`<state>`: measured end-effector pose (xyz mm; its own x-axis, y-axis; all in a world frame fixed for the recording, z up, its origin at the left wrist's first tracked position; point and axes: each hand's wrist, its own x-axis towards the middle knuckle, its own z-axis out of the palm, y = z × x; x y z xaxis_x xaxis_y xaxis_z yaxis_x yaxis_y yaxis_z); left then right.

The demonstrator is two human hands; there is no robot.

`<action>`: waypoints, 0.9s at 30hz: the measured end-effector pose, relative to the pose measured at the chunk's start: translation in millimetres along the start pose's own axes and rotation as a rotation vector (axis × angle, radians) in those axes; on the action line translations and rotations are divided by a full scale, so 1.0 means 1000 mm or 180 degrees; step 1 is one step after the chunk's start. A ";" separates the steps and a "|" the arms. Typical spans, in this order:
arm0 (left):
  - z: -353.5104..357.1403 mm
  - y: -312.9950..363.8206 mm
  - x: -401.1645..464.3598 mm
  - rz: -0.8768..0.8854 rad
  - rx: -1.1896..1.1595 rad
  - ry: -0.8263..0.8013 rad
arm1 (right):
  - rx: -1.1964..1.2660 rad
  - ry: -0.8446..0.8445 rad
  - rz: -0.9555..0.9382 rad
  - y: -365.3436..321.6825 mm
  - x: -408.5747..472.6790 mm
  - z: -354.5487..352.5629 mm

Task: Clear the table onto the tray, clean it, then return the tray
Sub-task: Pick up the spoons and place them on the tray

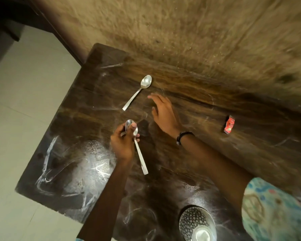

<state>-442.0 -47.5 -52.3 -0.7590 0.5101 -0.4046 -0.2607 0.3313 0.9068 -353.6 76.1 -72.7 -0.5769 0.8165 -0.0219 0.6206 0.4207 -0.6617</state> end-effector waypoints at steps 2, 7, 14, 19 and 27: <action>-0.003 0.003 0.001 -0.0021 -0.0044 -0.0013 | -0.0532 -0.0188 -0.0103 -0.001 0.029 0.002; -0.014 0.000 0.004 -0.0050 -0.0090 -0.0062 | -0.0697 -0.0234 0.0327 -0.004 0.080 0.009; -0.028 -0.007 0.004 -0.0135 -0.0141 -0.0052 | -0.0451 -0.0081 0.0963 -0.004 0.110 0.014; -0.032 -0.005 0.005 -0.0146 -0.0106 -0.0042 | 0.0203 -0.0080 0.1056 -0.003 0.086 0.019; -0.030 -0.006 -0.003 -0.0158 -0.0079 -0.0038 | 0.0561 0.0458 0.0724 0.021 -0.009 -0.014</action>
<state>-456.2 -74.7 -53.3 -0.7376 0.5030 -0.4505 -0.3127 0.3369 0.8881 -327.7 83.5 -75.7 -0.3451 0.9346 -0.0861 0.6162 0.1564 -0.7719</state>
